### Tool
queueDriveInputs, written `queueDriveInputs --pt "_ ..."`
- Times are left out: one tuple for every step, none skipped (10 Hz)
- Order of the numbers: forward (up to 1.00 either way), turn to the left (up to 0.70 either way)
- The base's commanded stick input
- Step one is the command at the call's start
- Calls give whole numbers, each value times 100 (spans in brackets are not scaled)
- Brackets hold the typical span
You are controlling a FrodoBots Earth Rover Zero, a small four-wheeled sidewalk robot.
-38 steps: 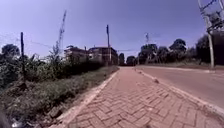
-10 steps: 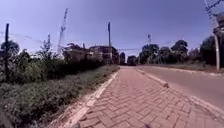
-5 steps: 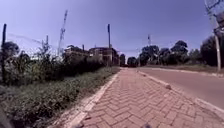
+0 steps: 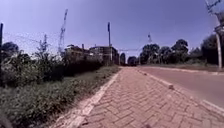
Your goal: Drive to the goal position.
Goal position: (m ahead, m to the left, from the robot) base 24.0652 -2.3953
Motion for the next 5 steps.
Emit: queueDriveInputs --pt "30 0" --pt "30 0" --pt "30 0" --pt "30 0" --pt "30 0"
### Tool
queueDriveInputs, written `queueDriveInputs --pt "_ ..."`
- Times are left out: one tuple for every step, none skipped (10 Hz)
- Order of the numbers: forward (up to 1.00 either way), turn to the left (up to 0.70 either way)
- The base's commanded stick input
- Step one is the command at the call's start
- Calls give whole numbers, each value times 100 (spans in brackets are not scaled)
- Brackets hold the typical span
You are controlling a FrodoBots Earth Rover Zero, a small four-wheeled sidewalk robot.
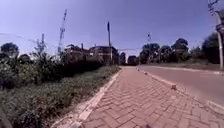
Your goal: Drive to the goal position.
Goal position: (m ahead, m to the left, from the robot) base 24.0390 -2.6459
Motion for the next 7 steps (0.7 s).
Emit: queueDriveInputs --pt "30 0" --pt "30 0" --pt "30 0" --pt "30 0" --pt "30 0" --pt "30 0" --pt "30 0"
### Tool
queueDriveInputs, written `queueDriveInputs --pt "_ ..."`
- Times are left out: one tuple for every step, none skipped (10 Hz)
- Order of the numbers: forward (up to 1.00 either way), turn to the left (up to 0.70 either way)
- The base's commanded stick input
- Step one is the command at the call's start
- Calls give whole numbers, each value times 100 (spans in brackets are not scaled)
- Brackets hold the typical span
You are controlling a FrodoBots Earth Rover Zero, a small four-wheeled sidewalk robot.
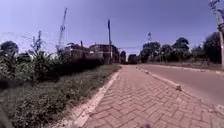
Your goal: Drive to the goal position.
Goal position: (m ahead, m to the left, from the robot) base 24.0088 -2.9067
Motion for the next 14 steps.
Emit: queueDriveInputs --pt "30 0" --pt "30 0" --pt "30 0" --pt "30 0" --pt "30 0" --pt "30 0" --pt "30 0" --pt "30 0" --pt "30 0" --pt "30 0" --pt "30 0" --pt "30 0" --pt "30 0" --pt "30 0"
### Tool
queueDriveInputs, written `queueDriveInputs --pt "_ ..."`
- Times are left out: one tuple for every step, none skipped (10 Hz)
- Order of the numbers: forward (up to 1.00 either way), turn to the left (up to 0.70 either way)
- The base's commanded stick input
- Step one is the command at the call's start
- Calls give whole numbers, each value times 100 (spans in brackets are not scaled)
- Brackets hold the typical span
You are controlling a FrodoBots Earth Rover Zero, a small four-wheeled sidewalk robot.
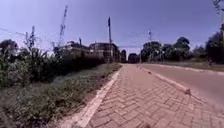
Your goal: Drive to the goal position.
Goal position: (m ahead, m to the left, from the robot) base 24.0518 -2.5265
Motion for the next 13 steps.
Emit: queueDriveInputs --pt "30 0" --pt "30 0" --pt "30 0" --pt "30 0" --pt "30 0" --pt "30 0" --pt "30 0" --pt "30 0" --pt "30 0" --pt "30 0" --pt "30 0" --pt "30 0" --pt "30 0"
